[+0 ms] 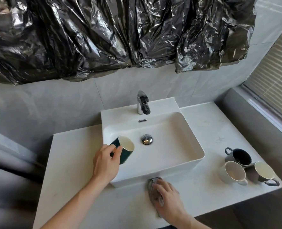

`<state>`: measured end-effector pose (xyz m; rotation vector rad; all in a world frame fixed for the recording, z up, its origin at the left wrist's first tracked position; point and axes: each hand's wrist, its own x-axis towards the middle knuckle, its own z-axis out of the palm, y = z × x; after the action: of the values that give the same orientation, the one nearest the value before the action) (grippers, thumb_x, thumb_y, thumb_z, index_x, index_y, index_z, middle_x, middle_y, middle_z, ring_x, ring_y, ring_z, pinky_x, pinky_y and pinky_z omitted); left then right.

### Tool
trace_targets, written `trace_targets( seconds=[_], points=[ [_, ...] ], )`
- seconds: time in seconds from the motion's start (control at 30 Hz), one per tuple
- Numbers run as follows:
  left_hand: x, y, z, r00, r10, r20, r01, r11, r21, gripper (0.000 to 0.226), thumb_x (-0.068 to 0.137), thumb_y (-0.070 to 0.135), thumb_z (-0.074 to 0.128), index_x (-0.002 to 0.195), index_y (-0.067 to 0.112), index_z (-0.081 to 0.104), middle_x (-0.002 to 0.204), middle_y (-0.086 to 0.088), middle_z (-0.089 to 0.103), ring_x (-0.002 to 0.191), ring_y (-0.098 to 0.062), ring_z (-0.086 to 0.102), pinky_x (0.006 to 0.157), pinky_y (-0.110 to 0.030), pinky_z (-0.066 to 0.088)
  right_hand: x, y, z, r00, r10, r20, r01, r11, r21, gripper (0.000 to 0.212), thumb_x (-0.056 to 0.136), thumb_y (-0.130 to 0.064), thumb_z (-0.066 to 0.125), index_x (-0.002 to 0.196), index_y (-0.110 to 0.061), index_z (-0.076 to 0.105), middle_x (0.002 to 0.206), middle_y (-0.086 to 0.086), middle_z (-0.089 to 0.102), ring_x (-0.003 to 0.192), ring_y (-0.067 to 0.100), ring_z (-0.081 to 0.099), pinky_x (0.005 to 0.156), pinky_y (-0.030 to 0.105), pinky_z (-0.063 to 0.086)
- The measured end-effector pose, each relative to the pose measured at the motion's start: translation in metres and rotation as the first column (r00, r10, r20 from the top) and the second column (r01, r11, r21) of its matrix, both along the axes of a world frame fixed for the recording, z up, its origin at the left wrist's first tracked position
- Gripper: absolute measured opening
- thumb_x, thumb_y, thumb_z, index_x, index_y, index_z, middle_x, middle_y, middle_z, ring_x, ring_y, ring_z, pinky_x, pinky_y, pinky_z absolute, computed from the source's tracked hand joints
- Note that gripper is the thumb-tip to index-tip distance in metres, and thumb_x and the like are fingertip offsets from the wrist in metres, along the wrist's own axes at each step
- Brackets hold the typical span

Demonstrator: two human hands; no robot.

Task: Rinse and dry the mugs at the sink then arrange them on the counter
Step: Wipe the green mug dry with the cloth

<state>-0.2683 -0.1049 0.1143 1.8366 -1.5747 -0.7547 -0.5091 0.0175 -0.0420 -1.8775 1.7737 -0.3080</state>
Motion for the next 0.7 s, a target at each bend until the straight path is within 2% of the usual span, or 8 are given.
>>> trace_targets(
  seconds=[0.1, 0.17, 0.23, 0.33, 0.43, 0.5, 0.6, 0.7],
  points=[
    [0.012, 0.018, 0.000, 0.992, 0.034, -0.120, -0.031, 0.999, 0.029, 0.049, 0.103, 0.032, 0.061, 0.058, 0.027, 0.041, 0.094, -0.006, 0.056, 0.101, -0.024, 0.048, 0.082, -0.034, 0.040, 0.011, 0.003, -0.015, 0.990, 0.012, -0.139, 0.027, 0.962, 0.271, 0.091, 0.083, -0.053, 0.060, 0.163, -0.040, 0.019, 0.172, -0.010, 0.010, 0.157, 0.024, 0.019, 0.124, 0.039, 0.023],
    [0.020, 0.027, 0.003, 0.986, 0.051, -0.161, -0.042, 0.998, 0.056, 0.051, 0.104, 0.031, 0.059, 0.058, 0.023, 0.040, 0.091, -0.005, 0.052, 0.098, -0.022, 0.046, 0.077, -0.028, 0.037, 0.015, 0.002, -0.017, 0.980, 0.008, -0.198, 0.062, 0.937, 0.344, 0.095, 0.086, -0.054, 0.059, 0.165, -0.037, 0.008, 0.173, -0.007, 0.006, 0.157, 0.029, 0.019, 0.124, 0.044, 0.026],
    [0.028, 0.034, 0.007, 0.974, 0.052, -0.219, -0.034, 0.996, 0.082, 0.052, 0.106, 0.031, 0.055, 0.064, 0.004, 0.039, 0.082, -0.010, 0.043, 0.087, -0.024, 0.046, 0.067, -0.023, 0.031, 0.019, 0.001, -0.017, 0.959, 0.007, -0.285, 0.092, 0.939, 0.332, 0.085, 0.093, -0.049, 0.057, 0.164, -0.034, 0.014, 0.171, -0.003, 0.017, 0.151, 0.031, 0.028, 0.120, 0.044, 0.033],
    [0.034, 0.041, 0.016, 0.923, 0.078, -0.376, -0.016, 0.986, 0.164, 0.055, 0.105, 0.043, 0.055, 0.082, -0.006, 0.051, 0.084, -0.003, 0.048, 0.080, -0.014, 0.050, 0.072, -0.028, 0.038, 0.016, -0.008, -0.016, 0.951, -0.020, -0.309, 0.123, 0.940, 0.317, 0.064, 0.094, -0.026, 0.056, 0.154, -0.032, 0.037, 0.154, -0.004, 0.039, 0.132, 0.029, 0.045, 0.107, 0.043, 0.046],
    [0.036, 0.046, 0.024, 0.841, 0.162, -0.516, -0.003, 0.955, 0.296, 0.042, 0.102, 0.045, 0.062, 0.075, 0.013, 0.061, 0.075, 0.009, 0.059, 0.074, -0.007, 0.058, 0.078, -0.023, 0.052, 0.013, -0.015, -0.012, 0.979, -0.166, -0.119, 0.197, 0.921, 0.335, 0.051, 0.087, -0.012, 0.050, 0.133, -0.031, 0.064, 0.124, -0.001, 0.062, 0.113, 0.026, 0.061, 0.095, 0.038, 0.052],
    [0.040, 0.047, 0.021, 0.835, 0.170, -0.524, 0.002, 0.950, 0.311, 0.043, 0.094, 0.050, 0.071, 0.073, 0.015, 0.057, 0.072, 0.008, 0.056, 0.075, -0.011, 0.058, 0.087, -0.036, 0.056, 0.012, -0.014, 0.005, 0.945, -0.308, 0.113, 0.256, 0.908, 0.332, 0.039, 0.081, -0.008, 0.054, 0.105, -0.031, 0.073, 0.101, -0.003, 0.070, 0.092, 0.019, 0.067, 0.085, 0.037, 0.055],
    [0.047, 0.046, 0.015, 0.856, 0.136, -0.498, 0.014, 0.958, 0.286, 0.071, 0.077, 0.068, 0.074, 0.086, 0.001, 0.056, 0.077, 0.004, 0.055, 0.076, -0.014, 0.054, 0.080, -0.038, 0.048, 0.013, -0.012, 0.056, 0.747, -0.476, 0.464, 0.312, 0.867, 0.387, 0.031, 0.086, -0.002, 0.056, 0.098, -0.023, 0.075, 0.079, 0.006, 0.077, 0.065, 0.017, 0.067, 0.062, 0.033, 0.053],
    [0.046, 0.046, 0.014, 0.862, 0.123, -0.492, 0.013, 0.965, 0.263, 0.081, 0.070, 0.074, 0.072, 0.093, -0.003, 0.059, 0.079, 0.002, 0.056, 0.077, -0.014, 0.053, 0.077, -0.037, 0.041, 0.015, -0.014, 0.105, 0.521, -0.546, 0.656, 0.341, 0.838, 0.427, 0.028, 0.081, -0.018, 0.056, 0.101, -0.022, 0.075, 0.083, 0.018, 0.077, 0.065, 0.023, 0.066, 0.057, 0.033, 0.045]
  ],
)
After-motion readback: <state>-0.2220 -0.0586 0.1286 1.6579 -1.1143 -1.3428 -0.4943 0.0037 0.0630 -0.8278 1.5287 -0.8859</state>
